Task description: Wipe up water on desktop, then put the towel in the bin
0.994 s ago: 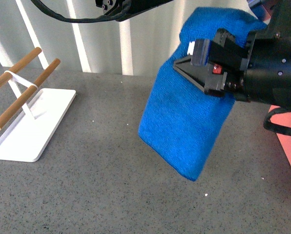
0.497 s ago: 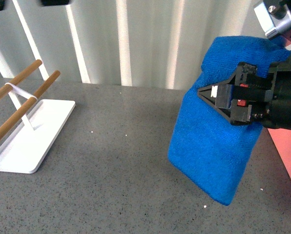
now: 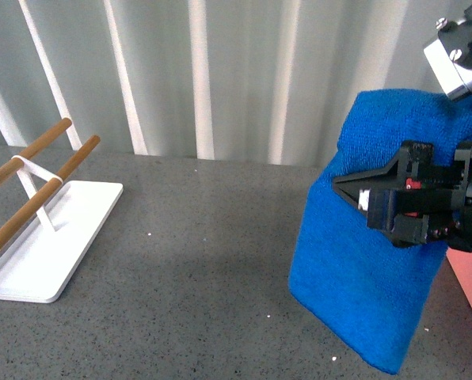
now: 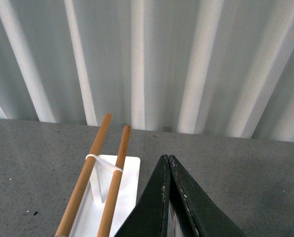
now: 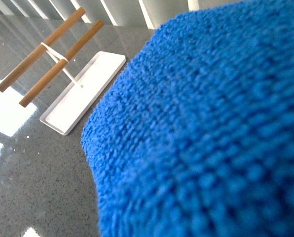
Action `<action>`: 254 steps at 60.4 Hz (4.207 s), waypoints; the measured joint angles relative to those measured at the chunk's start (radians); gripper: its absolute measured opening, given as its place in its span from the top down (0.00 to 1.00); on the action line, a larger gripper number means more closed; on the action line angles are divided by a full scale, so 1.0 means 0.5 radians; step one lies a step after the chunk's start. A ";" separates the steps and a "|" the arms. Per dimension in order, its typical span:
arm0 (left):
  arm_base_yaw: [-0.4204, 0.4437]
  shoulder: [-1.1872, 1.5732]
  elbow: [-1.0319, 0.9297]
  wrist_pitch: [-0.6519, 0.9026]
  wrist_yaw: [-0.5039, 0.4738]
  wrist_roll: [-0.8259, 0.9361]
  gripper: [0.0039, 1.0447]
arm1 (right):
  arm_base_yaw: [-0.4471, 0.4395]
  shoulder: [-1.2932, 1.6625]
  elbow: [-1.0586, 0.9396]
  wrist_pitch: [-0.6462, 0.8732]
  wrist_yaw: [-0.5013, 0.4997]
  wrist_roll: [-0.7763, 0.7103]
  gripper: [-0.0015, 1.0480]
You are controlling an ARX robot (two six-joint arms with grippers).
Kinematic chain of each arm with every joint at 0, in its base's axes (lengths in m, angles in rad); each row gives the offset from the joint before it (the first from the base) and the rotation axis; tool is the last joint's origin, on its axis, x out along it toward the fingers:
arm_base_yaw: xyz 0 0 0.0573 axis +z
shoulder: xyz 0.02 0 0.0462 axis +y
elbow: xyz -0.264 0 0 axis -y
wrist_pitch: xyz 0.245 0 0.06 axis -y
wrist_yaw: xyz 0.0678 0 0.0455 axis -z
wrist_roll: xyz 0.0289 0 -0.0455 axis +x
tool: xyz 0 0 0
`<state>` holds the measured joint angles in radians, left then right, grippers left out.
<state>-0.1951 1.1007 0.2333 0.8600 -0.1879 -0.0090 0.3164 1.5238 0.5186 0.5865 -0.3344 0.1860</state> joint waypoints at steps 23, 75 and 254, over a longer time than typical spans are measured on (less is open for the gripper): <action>0.166 -0.429 -0.249 -0.183 0.159 0.002 0.97 | -0.030 -0.011 -0.004 -0.088 -0.028 -0.029 0.93; 0.385 -1.457 -0.421 -0.972 0.375 0.003 0.97 | -0.027 -0.087 -0.031 -0.189 0.020 -0.083 0.93; 0.385 -2.195 -0.421 -1.719 0.375 0.008 0.06 | 0.319 0.990 1.003 -1.020 0.084 -0.538 0.93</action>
<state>-0.0025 0.0032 0.0227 0.0006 -0.0002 -0.0048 0.4759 2.0186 1.0203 0.0765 -0.2924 -0.0830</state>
